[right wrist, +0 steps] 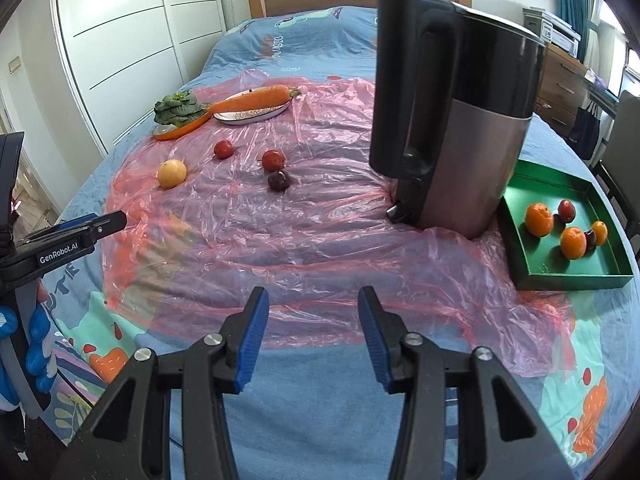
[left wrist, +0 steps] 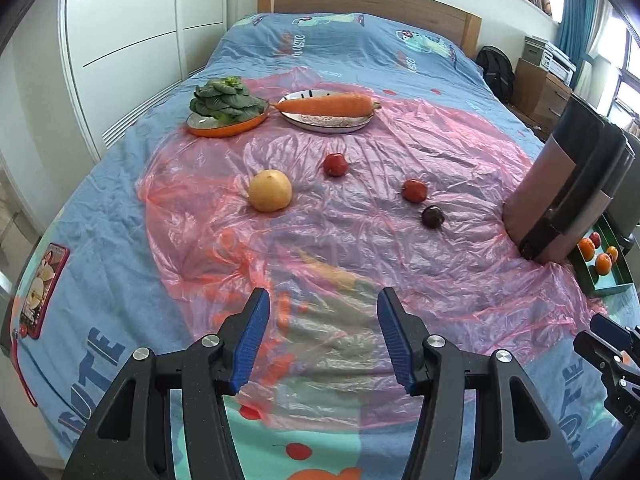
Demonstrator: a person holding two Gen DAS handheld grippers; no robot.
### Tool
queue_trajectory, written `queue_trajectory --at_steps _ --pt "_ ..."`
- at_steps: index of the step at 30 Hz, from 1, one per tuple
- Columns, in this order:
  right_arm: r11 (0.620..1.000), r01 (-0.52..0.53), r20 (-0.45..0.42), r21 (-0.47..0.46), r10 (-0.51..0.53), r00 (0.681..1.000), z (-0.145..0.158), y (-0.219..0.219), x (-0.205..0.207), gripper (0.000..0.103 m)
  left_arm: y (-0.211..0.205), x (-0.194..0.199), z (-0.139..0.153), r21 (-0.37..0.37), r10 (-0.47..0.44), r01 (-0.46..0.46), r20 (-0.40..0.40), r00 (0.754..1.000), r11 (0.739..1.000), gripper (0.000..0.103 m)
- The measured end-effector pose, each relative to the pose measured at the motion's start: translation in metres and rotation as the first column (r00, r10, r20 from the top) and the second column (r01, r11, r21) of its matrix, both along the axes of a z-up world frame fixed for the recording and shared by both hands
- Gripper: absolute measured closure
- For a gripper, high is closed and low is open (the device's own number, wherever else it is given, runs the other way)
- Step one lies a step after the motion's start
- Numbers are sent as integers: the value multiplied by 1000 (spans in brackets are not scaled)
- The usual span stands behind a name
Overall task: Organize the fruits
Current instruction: 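Withdraw both tools from the tray back over the bed, then grasp the large grapefruit with the left tool while the right tool grasps a plum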
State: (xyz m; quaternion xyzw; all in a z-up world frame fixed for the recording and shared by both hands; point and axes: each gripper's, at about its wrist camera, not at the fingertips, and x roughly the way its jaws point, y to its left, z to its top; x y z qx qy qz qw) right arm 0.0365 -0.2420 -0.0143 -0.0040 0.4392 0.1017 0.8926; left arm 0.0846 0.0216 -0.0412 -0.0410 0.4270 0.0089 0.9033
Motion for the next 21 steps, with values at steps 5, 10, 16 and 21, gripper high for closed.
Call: queue_trajectory --at_steps 5,10,16,21 --pt "999 -31 -20 -10 31 999 -11 20 9 21 24 9 -12 -11 55 -55 -9 998 998 53" --pt "998 -65 -31 -10 65 997 -21 40 24 21 44 25 -22 2 97 -97 -3 995 995 49" --pt "994 -106 -25 5 106 994 -27 68 50 21 64 50 -25 -3 139 -139 25 990 990 48" --pt "992 -127 -5 10 127 992 -28 85 74 21 75 77 -23 -6 161 -161 56 985 987 46"
